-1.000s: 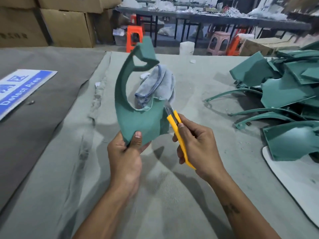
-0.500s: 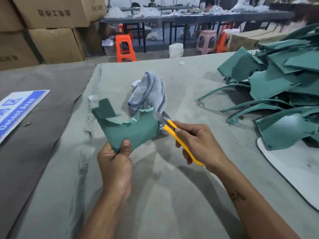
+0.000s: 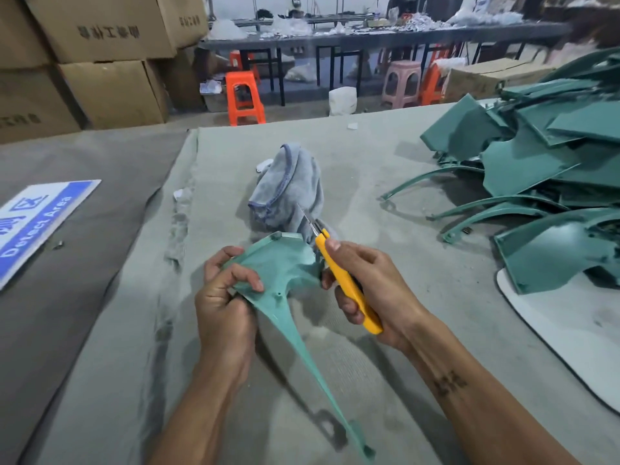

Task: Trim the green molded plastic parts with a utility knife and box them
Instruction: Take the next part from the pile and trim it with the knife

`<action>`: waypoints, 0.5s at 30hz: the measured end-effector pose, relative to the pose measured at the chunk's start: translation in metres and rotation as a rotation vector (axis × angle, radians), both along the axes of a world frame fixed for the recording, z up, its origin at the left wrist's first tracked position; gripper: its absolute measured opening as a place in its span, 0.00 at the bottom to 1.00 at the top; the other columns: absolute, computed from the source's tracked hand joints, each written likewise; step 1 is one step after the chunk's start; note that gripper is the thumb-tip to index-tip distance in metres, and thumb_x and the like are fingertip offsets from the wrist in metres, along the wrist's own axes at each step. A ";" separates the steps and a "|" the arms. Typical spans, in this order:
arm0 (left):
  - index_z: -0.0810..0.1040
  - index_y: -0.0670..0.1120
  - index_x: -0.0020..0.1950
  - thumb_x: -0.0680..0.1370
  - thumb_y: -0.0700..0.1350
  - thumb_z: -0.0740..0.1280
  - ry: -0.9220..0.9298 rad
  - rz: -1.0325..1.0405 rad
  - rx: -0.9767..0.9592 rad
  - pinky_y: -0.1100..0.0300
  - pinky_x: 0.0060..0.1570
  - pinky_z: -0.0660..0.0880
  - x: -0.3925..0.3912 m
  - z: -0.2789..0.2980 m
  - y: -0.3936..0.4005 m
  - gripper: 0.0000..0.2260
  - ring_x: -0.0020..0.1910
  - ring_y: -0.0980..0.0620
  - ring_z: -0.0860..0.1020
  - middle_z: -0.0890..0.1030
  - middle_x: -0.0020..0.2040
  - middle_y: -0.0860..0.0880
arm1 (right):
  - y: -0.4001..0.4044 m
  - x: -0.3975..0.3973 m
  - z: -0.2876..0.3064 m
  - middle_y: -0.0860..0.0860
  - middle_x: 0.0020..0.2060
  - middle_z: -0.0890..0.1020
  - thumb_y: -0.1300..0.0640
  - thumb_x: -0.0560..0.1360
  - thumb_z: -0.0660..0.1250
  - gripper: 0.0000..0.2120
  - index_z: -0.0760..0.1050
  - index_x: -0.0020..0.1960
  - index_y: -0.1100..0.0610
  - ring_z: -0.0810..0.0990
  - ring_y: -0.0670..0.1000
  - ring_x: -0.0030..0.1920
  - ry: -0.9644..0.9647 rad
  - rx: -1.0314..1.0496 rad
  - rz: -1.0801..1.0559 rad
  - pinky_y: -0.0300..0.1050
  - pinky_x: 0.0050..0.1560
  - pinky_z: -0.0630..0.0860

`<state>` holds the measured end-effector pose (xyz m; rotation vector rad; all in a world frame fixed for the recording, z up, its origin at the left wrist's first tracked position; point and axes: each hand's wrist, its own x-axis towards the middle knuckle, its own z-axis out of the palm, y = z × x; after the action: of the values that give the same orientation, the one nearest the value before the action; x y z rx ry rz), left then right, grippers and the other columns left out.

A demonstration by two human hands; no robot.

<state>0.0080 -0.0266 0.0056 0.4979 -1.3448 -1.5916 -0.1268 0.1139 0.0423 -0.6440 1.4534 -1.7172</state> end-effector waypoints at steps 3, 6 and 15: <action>0.78 0.50 0.28 0.63 0.27 0.63 0.067 -0.003 -0.006 0.43 0.58 0.71 0.001 0.001 0.000 0.17 0.62 0.45 0.74 0.75 0.62 0.58 | -0.001 0.002 -0.005 0.56 0.40 0.85 0.47 0.72 0.80 0.16 0.83 0.53 0.54 0.70 0.50 0.23 0.073 0.038 -0.007 0.38 0.21 0.66; 0.78 0.51 0.28 0.64 0.25 0.62 0.042 0.031 -0.117 0.33 0.64 0.71 0.002 0.001 0.001 0.21 0.70 0.42 0.72 0.72 0.71 0.57 | -0.002 0.001 -0.009 0.59 0.41 0.86 0.54 0.75 0.79 0.10 0.80 0.48 0.57 0.69 0.49 0.23 0.098 0.083 0.007 0.37 0.21 0.65; 0.74 0.53 0.69 0.78 0.36 0.63 0.182 -0.158 0.284 0.45 0.52 0.83 -0.002 0.006 0.019 0.22 0.59 0.40 0.83 0.81 0.66 0.43 | -0.014 0.021 -0.021 0.63 0.40 0.82 0.55 0.76 0.75 0.08 0.80 0.53 0.55 0.71 0.50 0.23 0.075 -0.235 -0.122 0.40 0.24 0.70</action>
<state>0.0064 -0.0078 0.0113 0.4116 -1.0475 -1.9236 -0.1059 0.0998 0.0210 -0.7643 1.3768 -1.9974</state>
